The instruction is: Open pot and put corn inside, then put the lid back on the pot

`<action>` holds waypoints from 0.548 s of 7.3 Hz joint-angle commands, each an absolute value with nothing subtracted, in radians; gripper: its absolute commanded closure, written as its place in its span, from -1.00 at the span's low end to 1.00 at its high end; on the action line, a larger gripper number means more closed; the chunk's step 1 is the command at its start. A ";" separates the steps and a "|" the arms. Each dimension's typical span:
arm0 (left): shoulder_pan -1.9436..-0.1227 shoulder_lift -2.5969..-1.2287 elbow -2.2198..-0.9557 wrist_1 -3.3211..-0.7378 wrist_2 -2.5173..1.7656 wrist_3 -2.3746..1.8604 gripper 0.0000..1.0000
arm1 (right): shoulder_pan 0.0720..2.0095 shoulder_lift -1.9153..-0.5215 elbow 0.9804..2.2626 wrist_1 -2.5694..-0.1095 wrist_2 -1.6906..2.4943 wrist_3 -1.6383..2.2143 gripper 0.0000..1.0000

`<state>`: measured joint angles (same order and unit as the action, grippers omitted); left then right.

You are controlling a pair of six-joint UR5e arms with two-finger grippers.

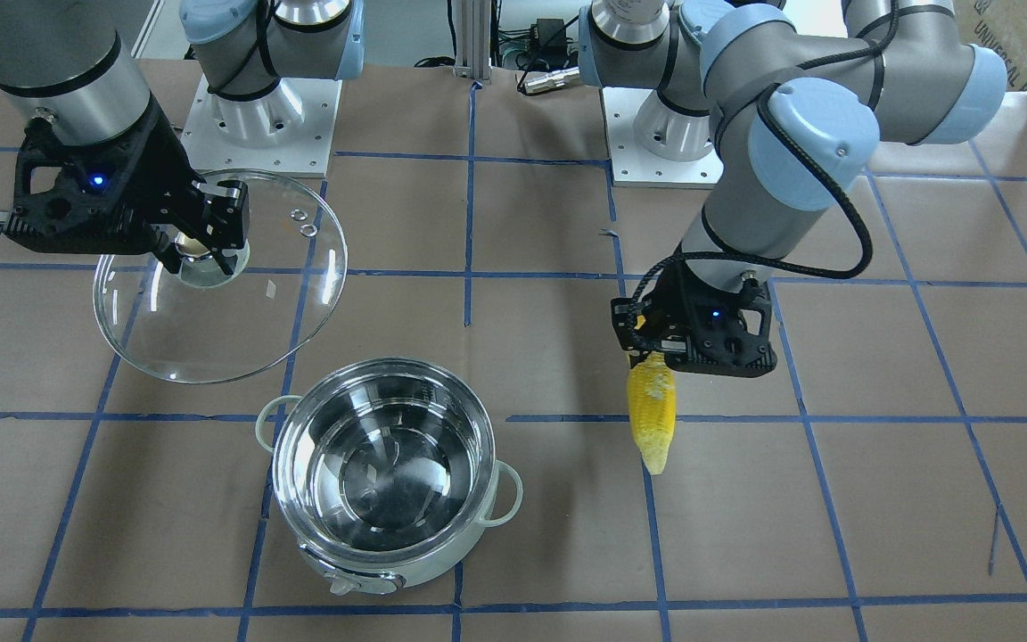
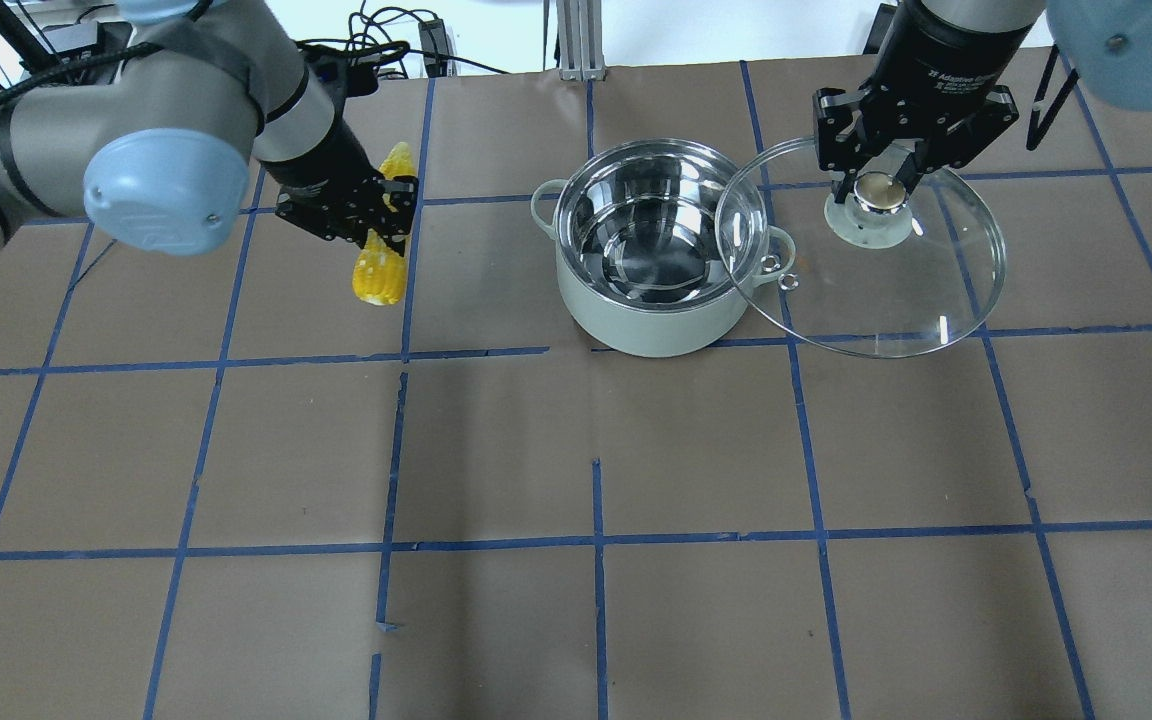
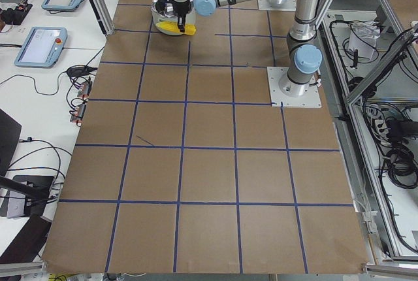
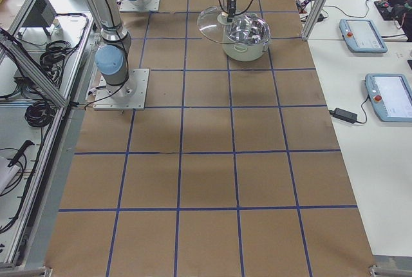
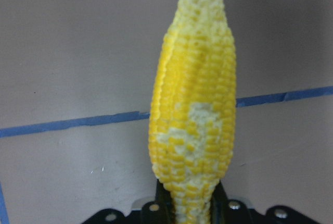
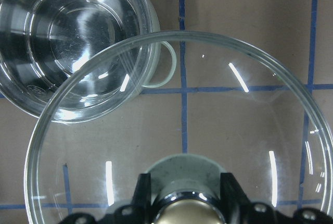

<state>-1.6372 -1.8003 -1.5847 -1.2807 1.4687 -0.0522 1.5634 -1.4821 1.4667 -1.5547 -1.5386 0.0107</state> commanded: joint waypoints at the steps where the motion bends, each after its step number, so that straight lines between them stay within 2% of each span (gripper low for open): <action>1: -1.774 -1.888 -1.441 -1.299 1.469 -0.202 0.58 | 1.560 -1.479 1.467 -1.559 -1.519 0.009 0.39; 4: -1.925 -2.069 -1.266 -1.290 1.486 -0.367 0.58 | 1.560 -1.479 1.466 -1.559 -1.520 0.009 0.39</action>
<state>-1.8732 -1.9895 -1.3415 -1.2885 1.4745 -0.3215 1.5601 -1.4788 1.4666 -1.5585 -1.5203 0.0093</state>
